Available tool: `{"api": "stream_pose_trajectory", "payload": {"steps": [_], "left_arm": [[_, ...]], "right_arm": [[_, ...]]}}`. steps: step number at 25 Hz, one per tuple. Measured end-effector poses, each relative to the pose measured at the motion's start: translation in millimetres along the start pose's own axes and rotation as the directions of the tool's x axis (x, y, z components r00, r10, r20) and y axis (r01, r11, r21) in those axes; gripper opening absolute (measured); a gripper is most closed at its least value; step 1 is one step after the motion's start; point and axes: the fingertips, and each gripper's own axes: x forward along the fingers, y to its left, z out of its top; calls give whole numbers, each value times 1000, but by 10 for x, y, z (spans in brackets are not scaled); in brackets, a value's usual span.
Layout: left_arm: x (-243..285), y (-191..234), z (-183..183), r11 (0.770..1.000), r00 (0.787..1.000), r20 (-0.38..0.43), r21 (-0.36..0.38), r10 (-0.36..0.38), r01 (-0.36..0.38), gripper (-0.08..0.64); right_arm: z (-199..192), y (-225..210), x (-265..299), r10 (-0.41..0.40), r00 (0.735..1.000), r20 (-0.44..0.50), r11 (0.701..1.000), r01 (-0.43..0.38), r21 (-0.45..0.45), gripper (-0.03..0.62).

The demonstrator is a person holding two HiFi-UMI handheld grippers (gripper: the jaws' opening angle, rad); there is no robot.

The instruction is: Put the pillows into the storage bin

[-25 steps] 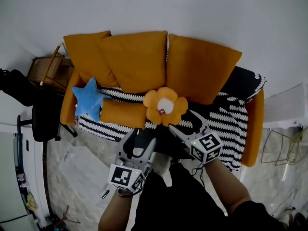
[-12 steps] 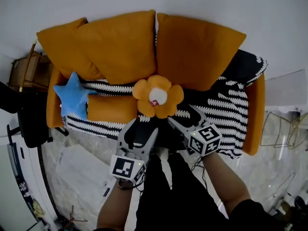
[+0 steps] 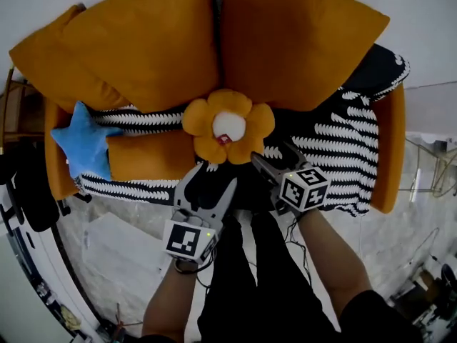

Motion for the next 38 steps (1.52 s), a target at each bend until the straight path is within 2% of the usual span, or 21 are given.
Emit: {"api": "stream_pose_trajectory", "payload": {"steps": [4, 9, 14, 16, 21, 24, 28, 34, 38], "left_arm": [[223, 36, -324, 999, 999, -10, -20, -41, 41, 253], [429, 93, -713, 996, 995, -65, -49, -78, 75, 253], [553, 159, -1014, 994, 992, -92, -69, -92, 86, 253], [576, 199, -1094, 994, 991, -97, -74, -92, 85, 253], [572, 298, -1216, 994, 992, -101, -88, -78, 69, 253], [546, 330, -1208, 994, 993, -94, -91, -66, 57, 253], [500, 313, -1181, 994, 994, -87, -90, -65, 57, 253], [373, 235, -1047, 995, 996, -62, -87, -61, 56, 253], [246, 132, -839, 995, 997, -43, -82, -56, 53, 253]], "right_arm": [[-276, -317, 249, -40, 999, -23, 997, 42, 58, 388], [-681, -652, 593, -81, 994, -75, 989, 89, 116, 390], [-978, -900, 865, -93, 990, -102, 972, 112, 207, 396], [-1092, -949, 974, -91, 989, -119, 969, 115, 218, 397], [-1287, -1039, 1171, -110, 980, -167, 967, 145, 212, 390], [-1298, -1077, 1194, -142, 972, -190, 966, 178, 187, 299], [-1269, -1037, 1159, -164, 965, -206, 976, 189, 109, 232], [-1160, -884, 952, -184, 962, -201, 980, 195, 34, 186], [-952, -790, 701, -225, 960, -167, 974, 227, -5, 160]]}}
